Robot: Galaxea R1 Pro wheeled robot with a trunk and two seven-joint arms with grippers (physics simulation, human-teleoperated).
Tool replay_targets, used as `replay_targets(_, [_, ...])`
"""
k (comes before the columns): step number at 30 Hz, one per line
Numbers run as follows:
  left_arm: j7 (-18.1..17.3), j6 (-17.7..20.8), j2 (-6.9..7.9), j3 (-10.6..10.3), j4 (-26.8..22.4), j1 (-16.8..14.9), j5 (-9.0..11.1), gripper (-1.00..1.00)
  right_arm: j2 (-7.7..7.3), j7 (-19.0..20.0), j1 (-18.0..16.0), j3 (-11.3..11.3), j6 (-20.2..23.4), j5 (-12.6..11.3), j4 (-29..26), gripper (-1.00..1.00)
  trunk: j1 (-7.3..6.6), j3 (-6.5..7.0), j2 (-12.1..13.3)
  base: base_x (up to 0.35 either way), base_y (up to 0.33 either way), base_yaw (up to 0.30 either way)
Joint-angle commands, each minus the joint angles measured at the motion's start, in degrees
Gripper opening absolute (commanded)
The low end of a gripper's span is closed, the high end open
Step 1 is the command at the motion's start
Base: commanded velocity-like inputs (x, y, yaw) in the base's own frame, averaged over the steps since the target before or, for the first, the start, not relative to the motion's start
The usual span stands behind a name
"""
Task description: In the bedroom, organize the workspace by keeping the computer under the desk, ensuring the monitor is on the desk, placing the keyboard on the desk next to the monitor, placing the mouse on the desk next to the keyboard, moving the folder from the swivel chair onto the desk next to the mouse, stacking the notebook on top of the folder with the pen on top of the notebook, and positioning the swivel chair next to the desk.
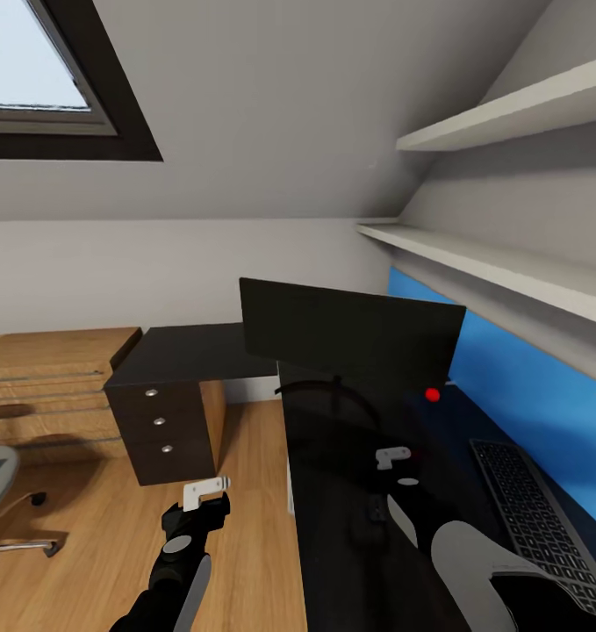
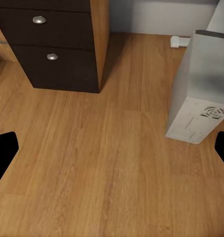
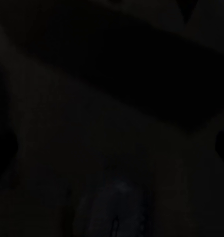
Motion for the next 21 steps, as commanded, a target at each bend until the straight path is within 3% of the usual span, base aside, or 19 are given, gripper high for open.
replay_targets(1, [0.5, 0.2, 0.02, -0.1, -0.1, 0.0, 0.5, 1.0, 0.01, 0.0, 0.0, -0.2, 0.4, 0.6, -0.1, 1.0, 0.24, -0.27, -0.5, 0.0, 0.0, 0.0])
replay_targets(4, [0.5, 0.2, 0.02, -0.1, -0.1, 0.0, 0.5, 1.0, 0.01, -0.1, 0.0, -0.2, 0.4, 0.6, -0.1, 1.0, 0.89, -0.81, -1.7, 0.0, 0.0, 0.0])
replay_targets(21, [0.5, 0.2, 0.02, -0.1, 0.0, 0.0, 0.5, 1.0, 0.0, 0.0, 0.0, -0.5, 1.5, 0.6, -0.1, 1.0, 0.89, -0.81, -1.7, 0.0, 0.0, 0.0])
